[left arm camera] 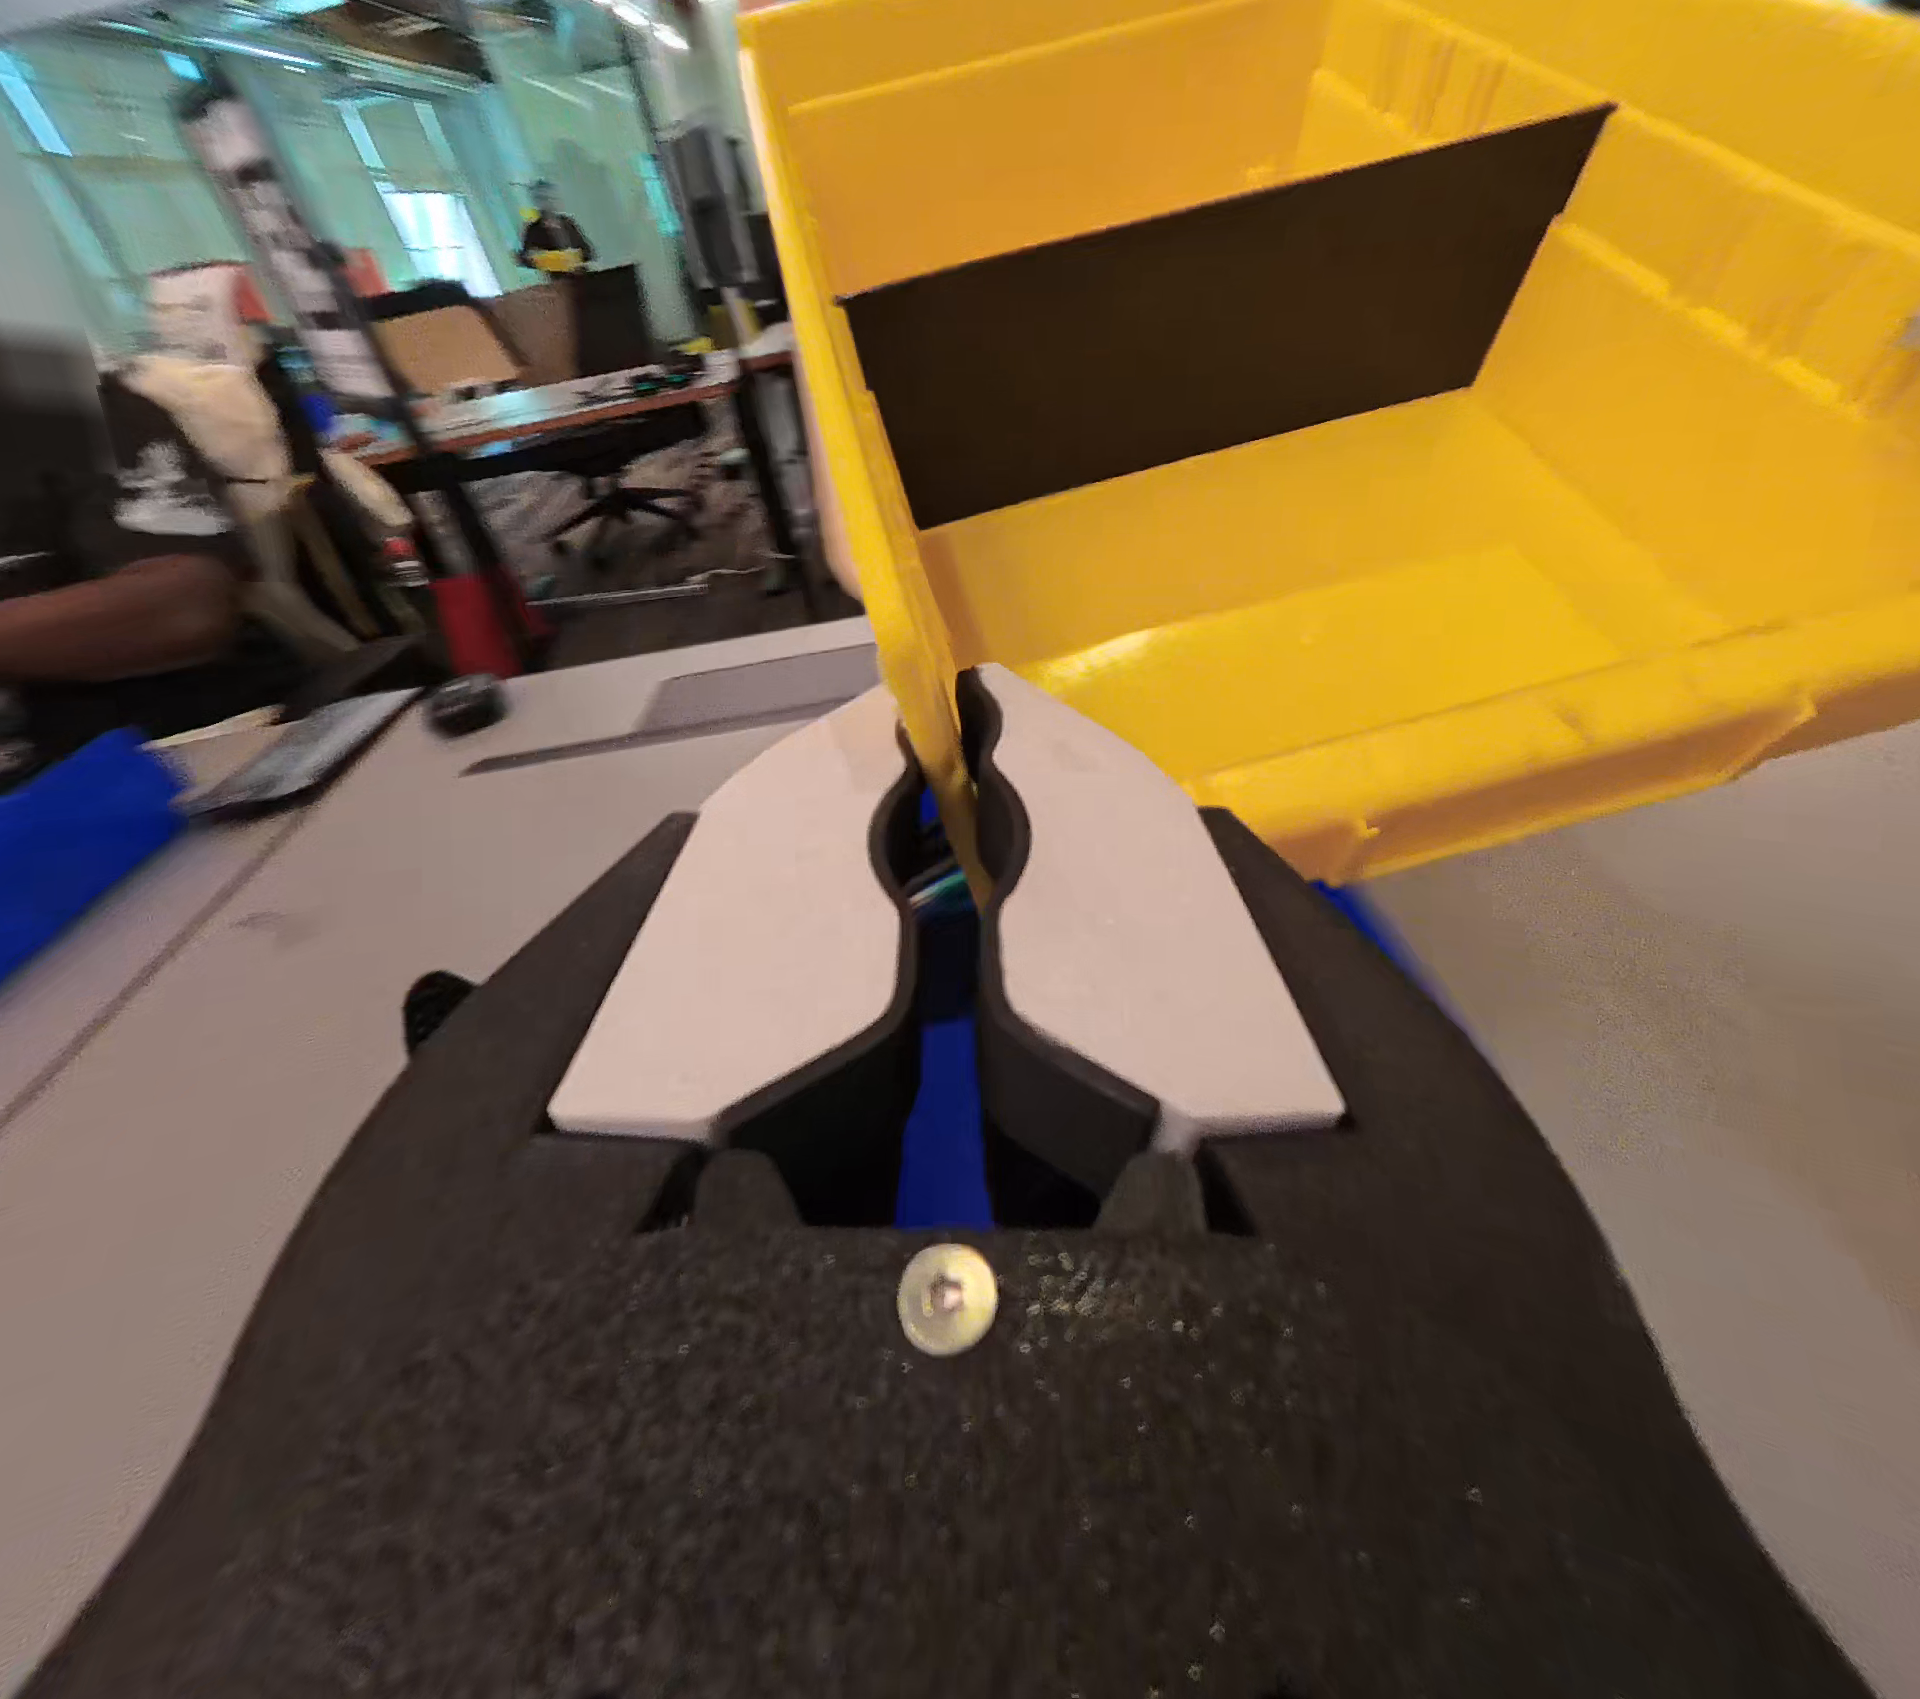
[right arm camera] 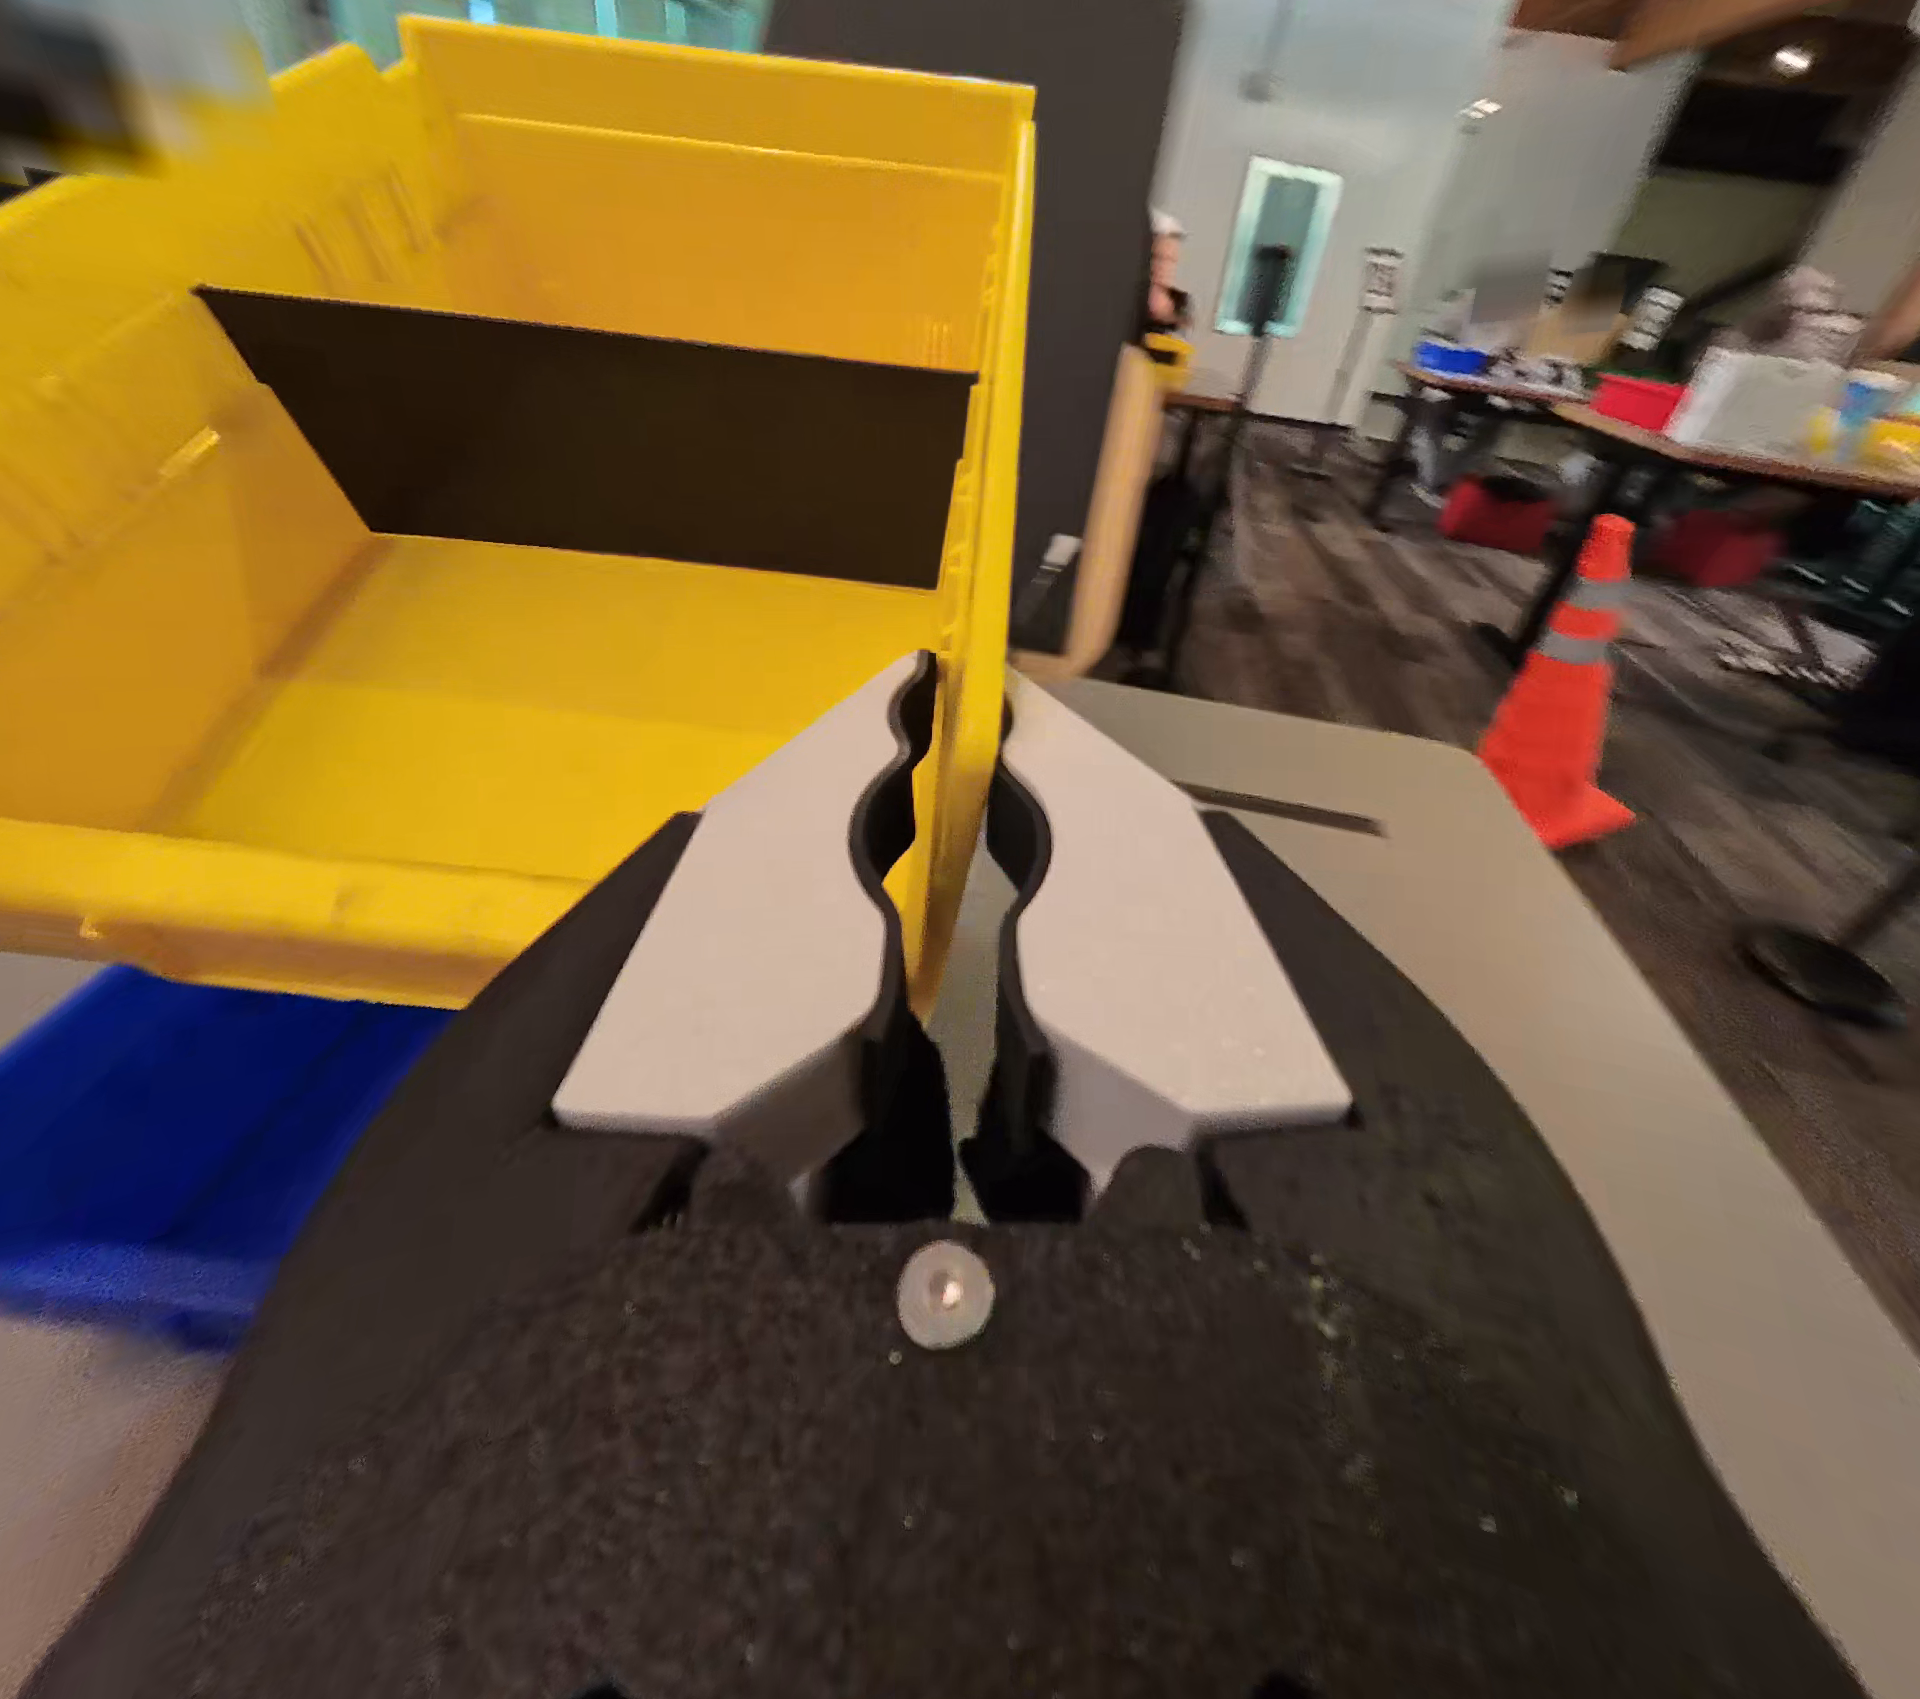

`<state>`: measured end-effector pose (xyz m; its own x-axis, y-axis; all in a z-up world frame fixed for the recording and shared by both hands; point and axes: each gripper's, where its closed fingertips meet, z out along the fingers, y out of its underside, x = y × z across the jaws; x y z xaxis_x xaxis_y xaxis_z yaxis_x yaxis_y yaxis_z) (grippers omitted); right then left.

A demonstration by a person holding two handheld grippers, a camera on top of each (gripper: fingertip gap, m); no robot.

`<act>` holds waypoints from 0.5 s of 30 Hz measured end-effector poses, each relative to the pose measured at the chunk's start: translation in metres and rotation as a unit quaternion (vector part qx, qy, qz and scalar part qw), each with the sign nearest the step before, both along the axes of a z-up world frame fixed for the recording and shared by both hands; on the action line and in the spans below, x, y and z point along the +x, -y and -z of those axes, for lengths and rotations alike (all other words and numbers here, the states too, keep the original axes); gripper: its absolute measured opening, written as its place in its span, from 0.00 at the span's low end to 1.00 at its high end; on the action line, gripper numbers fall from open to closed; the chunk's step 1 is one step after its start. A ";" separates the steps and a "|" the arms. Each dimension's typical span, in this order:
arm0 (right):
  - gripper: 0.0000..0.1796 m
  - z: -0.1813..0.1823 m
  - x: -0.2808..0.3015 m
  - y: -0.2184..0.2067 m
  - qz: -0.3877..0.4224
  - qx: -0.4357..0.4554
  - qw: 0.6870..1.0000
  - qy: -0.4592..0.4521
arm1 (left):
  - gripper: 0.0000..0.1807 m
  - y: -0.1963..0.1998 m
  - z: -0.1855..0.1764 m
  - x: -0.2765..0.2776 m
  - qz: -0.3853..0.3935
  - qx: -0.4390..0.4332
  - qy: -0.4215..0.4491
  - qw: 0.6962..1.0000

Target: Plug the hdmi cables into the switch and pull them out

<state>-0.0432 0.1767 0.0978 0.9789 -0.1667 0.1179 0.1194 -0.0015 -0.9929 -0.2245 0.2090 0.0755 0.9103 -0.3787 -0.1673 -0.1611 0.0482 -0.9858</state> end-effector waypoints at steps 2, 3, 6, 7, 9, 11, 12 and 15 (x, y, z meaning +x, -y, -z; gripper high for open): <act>0.03 0.001 0.062 0.008 0.047 -0.015 0.999 -0.017 | 0.02 -0.005 -0.004 0.065 0.044 -0.007 0.007 0.999; 0.03 0.005 0.094 0.014 0.070 -0.026 0.997 -0.023 | 0.02 -0.004 -0.002 0.097 0.065 -0.015 0.010 0.998; 0.03 0.032 0.180 0.034 0.107 -0.064 0.991 -0.052 | 0.02 0.003 0.017 0.185 0.105 -0.035 0.017 0.994; 0.03 0.047 0.205 0.040 0.117 -0.083 0.989 -0.047 | 0.02 0.006 0.030 0.209 0.111 -0.043 0.011 0.993; 0.03 0.083 0.245 0.054 0.136 -0.120 0.982 -0.043 | 0.02 0.010 0.066 0.250 0.120 -0.070 -0.010 0.990; 0.02 0.116 0.271 0.064 0.142 -0.137 0.978 -0.068 | 0.02 0.014 0.106 0.276 0.131 -0.102 -0.025 0.986; 0.02 0.131 0.279 0.068 0.139 -0.142 0.977 -0.080 | 0.02 0.017 0.122 0.284 0.134 -0.113 -0.030 0.984; 0.02 0.176 0.293 0.072 0.134 -0.162 0.972 -0.105 | 0.02 0.026 0.155 0.294 0.129 -0.121 -0.056 0.983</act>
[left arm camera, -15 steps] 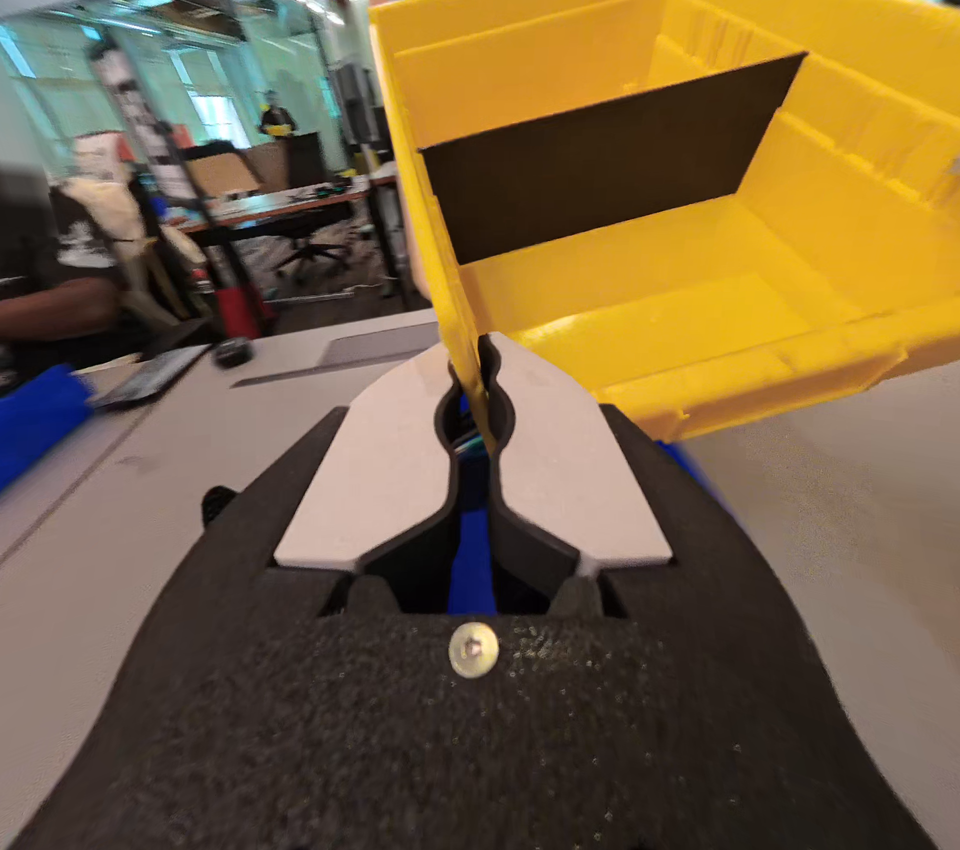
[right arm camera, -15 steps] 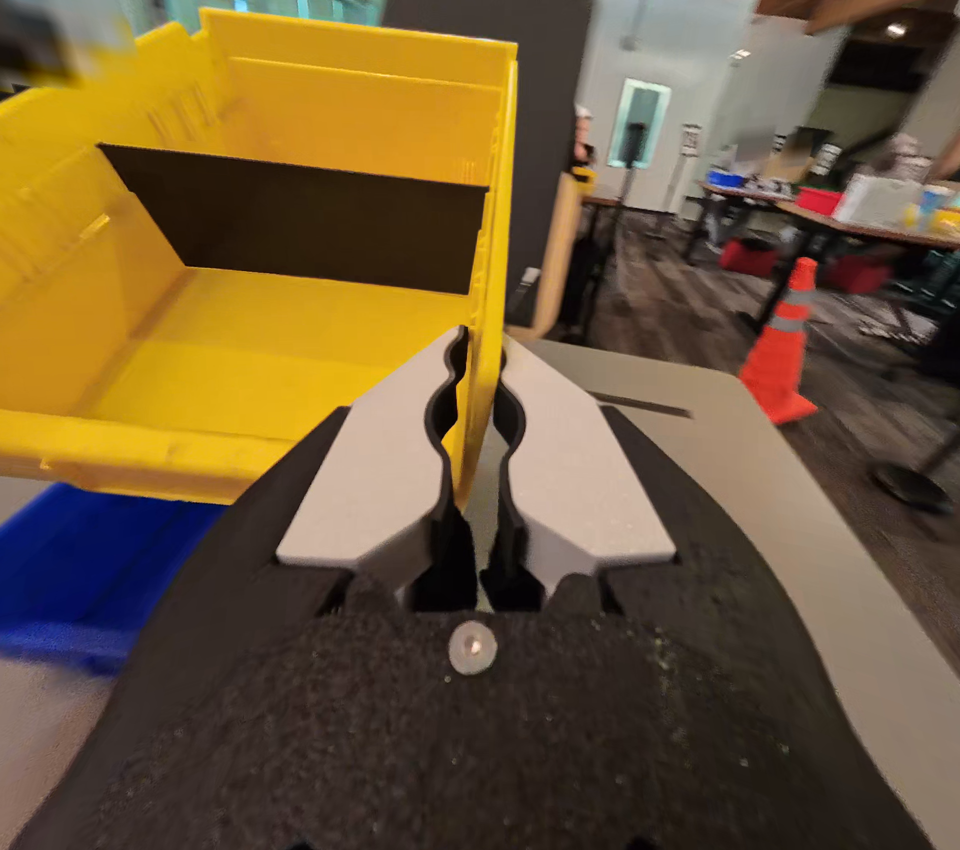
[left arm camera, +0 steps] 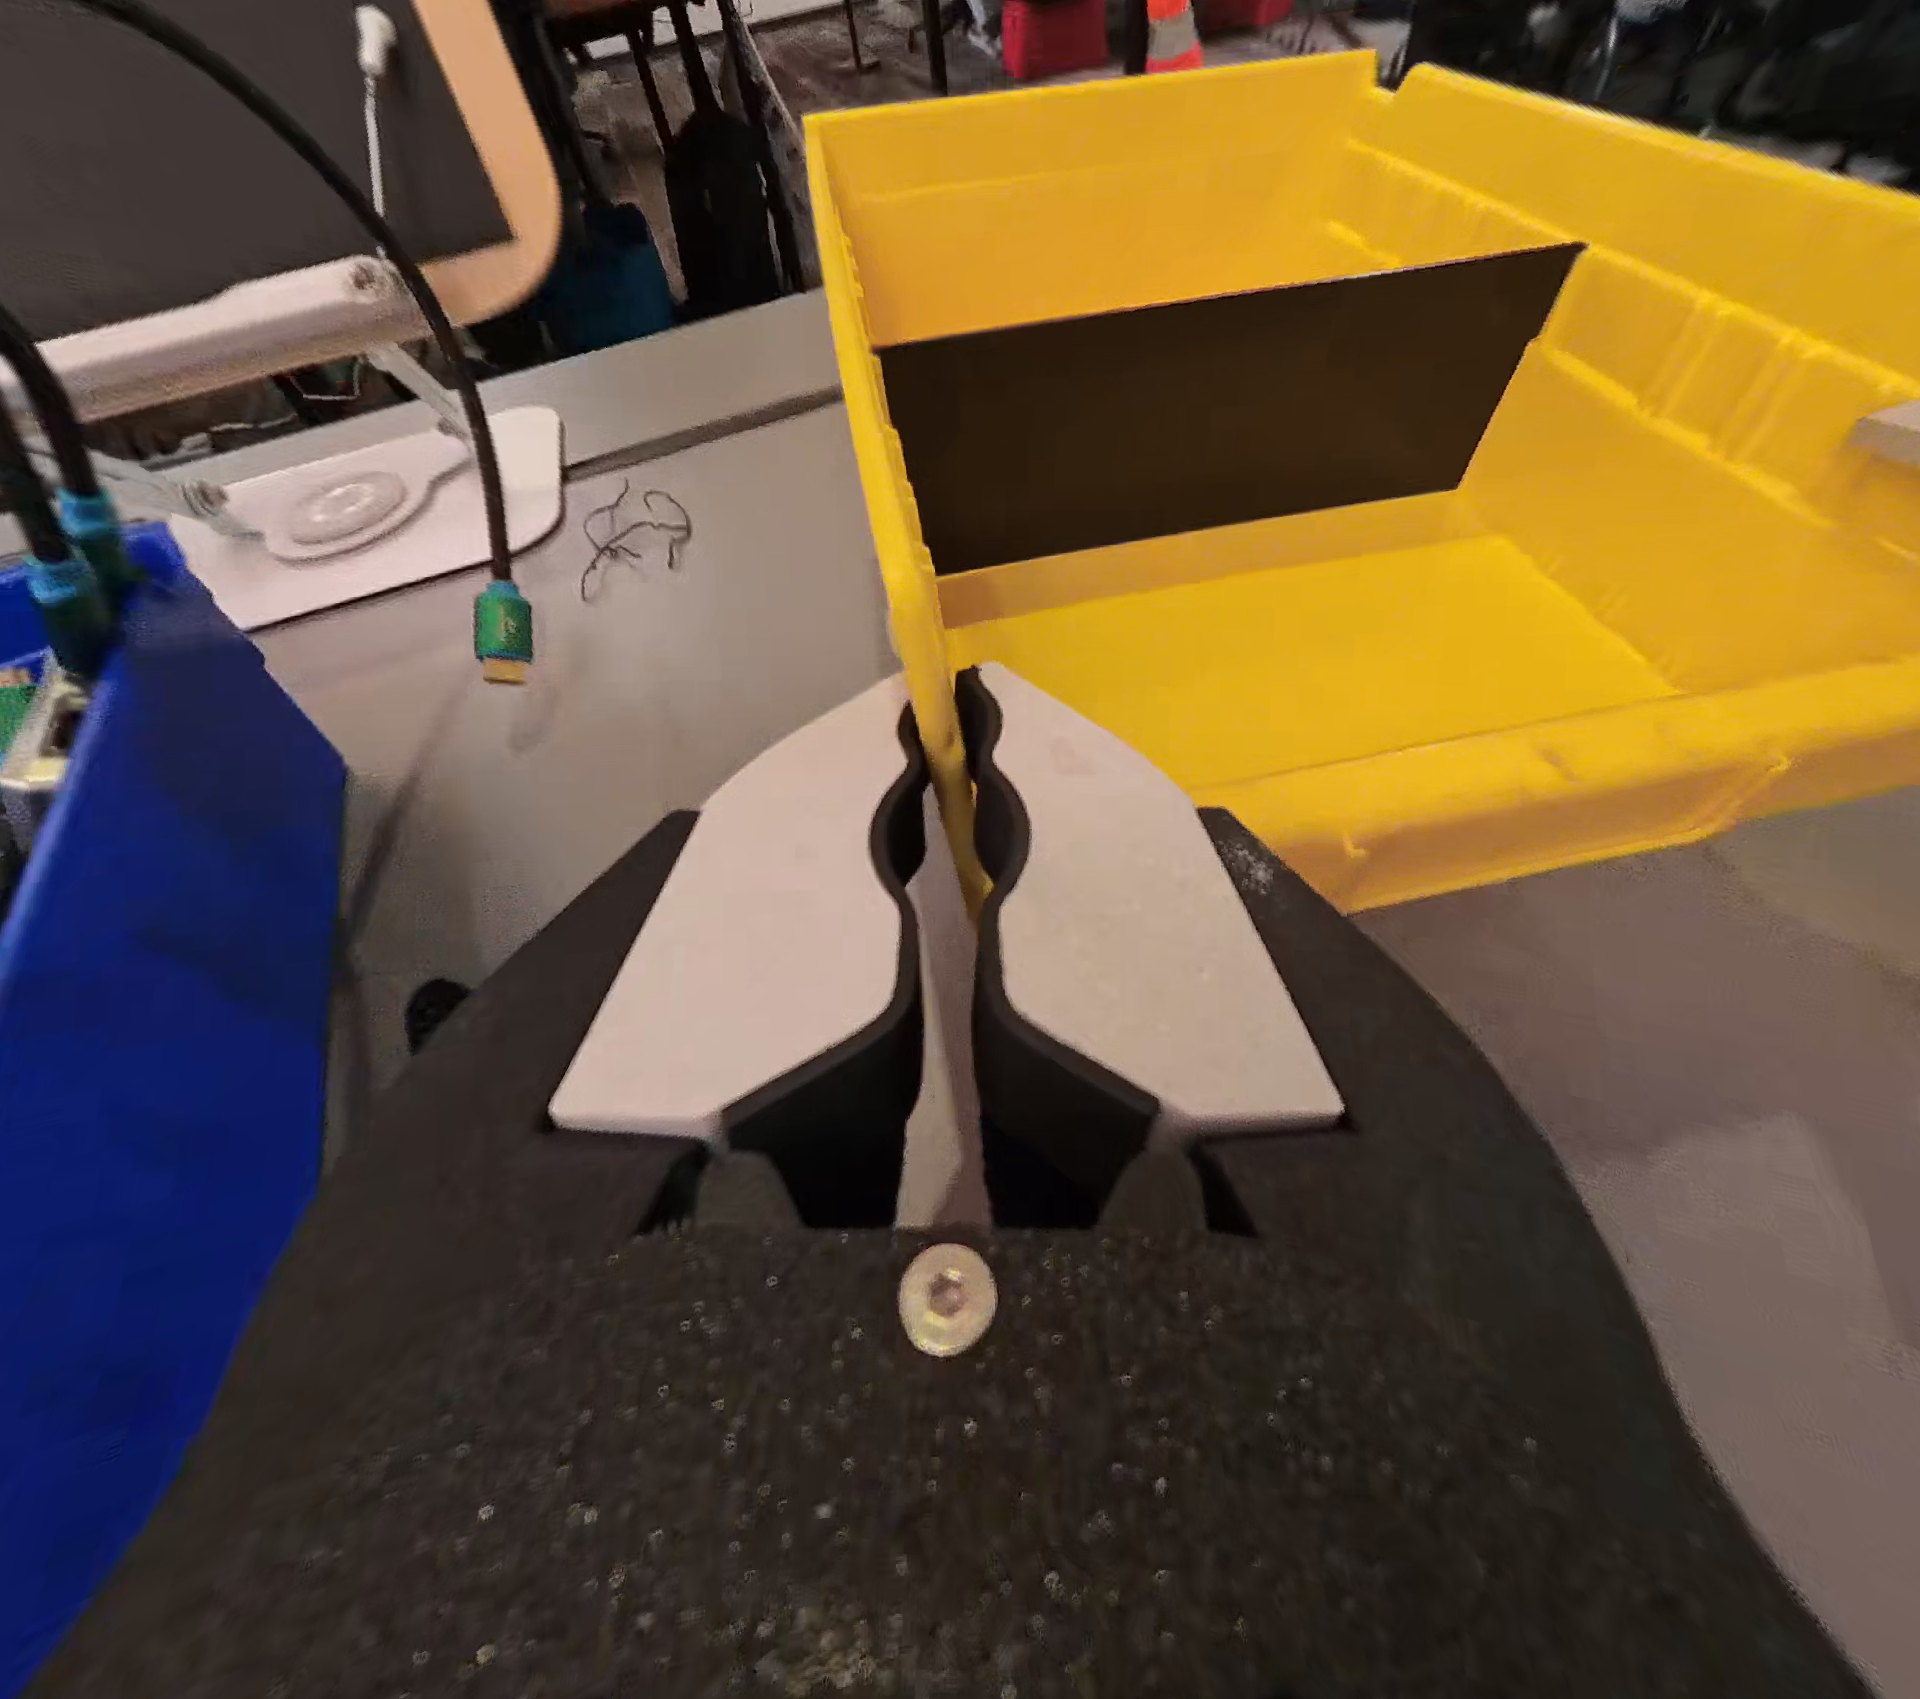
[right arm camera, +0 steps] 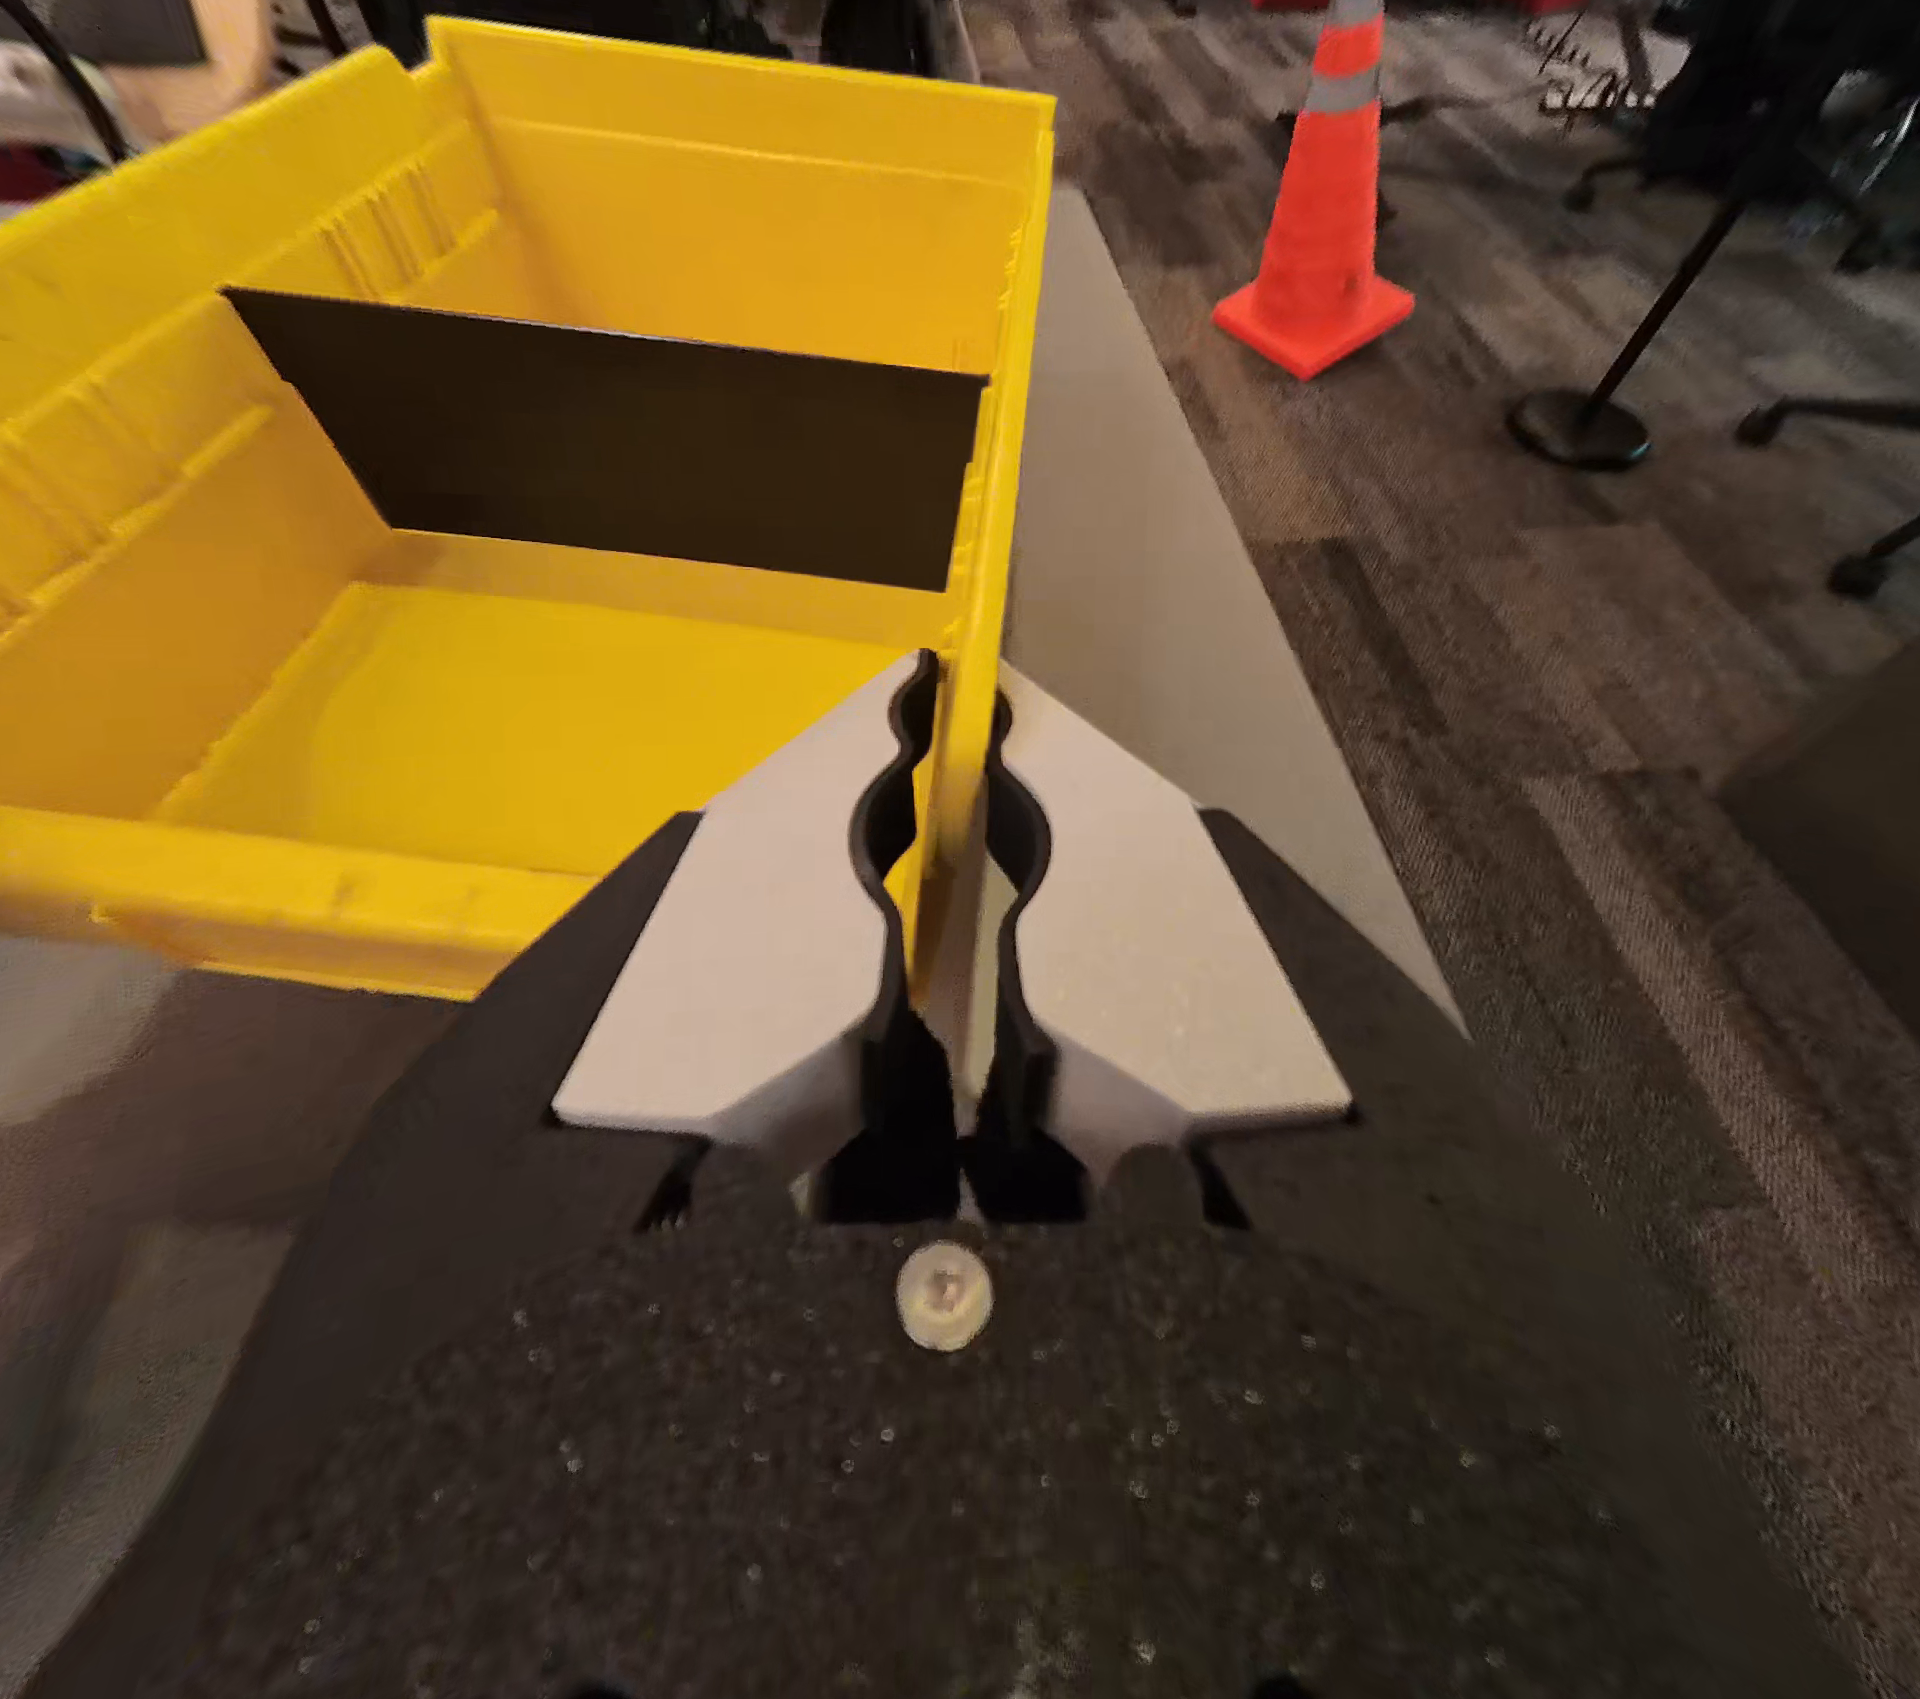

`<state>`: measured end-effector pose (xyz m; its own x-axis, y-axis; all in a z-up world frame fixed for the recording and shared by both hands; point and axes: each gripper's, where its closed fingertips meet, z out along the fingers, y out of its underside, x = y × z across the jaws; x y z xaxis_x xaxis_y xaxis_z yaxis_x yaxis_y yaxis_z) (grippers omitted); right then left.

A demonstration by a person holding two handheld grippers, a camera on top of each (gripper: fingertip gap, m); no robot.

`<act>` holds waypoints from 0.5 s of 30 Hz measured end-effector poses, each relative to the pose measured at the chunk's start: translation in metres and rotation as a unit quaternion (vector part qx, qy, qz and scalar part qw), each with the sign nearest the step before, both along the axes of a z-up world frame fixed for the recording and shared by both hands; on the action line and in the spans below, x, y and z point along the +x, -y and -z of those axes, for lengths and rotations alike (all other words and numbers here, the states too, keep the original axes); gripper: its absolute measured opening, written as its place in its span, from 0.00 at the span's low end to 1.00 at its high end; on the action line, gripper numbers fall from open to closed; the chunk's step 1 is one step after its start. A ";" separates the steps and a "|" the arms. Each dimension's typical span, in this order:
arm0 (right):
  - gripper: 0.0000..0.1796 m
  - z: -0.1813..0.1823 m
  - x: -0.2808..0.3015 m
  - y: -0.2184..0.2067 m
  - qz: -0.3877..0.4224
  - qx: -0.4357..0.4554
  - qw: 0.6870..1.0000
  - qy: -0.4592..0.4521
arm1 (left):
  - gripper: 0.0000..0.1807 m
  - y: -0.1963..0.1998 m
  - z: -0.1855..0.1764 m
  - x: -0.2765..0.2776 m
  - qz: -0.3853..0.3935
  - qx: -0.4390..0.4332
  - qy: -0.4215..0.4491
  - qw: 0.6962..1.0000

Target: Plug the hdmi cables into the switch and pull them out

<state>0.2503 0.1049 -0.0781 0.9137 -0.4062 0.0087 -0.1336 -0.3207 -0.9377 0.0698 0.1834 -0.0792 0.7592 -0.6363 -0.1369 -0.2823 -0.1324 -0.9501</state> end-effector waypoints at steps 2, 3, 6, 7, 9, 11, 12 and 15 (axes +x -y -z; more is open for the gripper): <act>0.03 0.024 0.003 0.000 -0.002 -0.021 1.000 -0.001 | 0.02 0.005 0.013 0.000 -0.009 0.000 -0.015 1.000; 0.03 0.030 0.003 -0.002 -0.009 -0.026 1.000 -0.004 | 0.02 0.006 0.021 -0.001 -0.011 -0.007 -0.017 1.000; 0.03 0.033 0.006 -0.006 -0.007 -0.018 1.000 0.000 | 0.03 0.010 0.041 0.000 -0.006 -0.022 -0.022 1.000; 0.03 0.036 0.010 -0.007 0.002 -0.023 1.000 0.007 | 0.03 0.014 0.049 0.003 0.002 -0.035 -0.028 0.999; 0.06 0.047 0.018 -0.004 0.027 -0.036 0.999 0.001 | 0.05 0.023 0.057 0.007 0.029 -0.055 -0.040 0.997; 0.07 0.046 0.015 -0.004 0.021 -0.023 0.999 -0.013 | 0.11 0.035 0.048 0.004 0.065 -0.050 -0.040 0.996; 0.11 0.044 0.012 -0.003 0.016 -0.022 0.999 -0.016 | 0.13 0.040 0.039 -0.001 0.082 -0.044 -0.038 0.995; 0.16 0.019 0.003 0.008 0.030 0.001 1.000 -0.003 | 0.16 0.056 0.000 -0.040 0.123 -0.030 -0.001 0.992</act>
<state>0.2534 0.0967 -0.0973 0.8880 -0.4599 0.0020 -0.1584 -0.3101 -0.9374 0.0297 0.1271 -0.0789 0.5803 -0.8088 -0.0947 -0.3147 -0.1155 -0.9421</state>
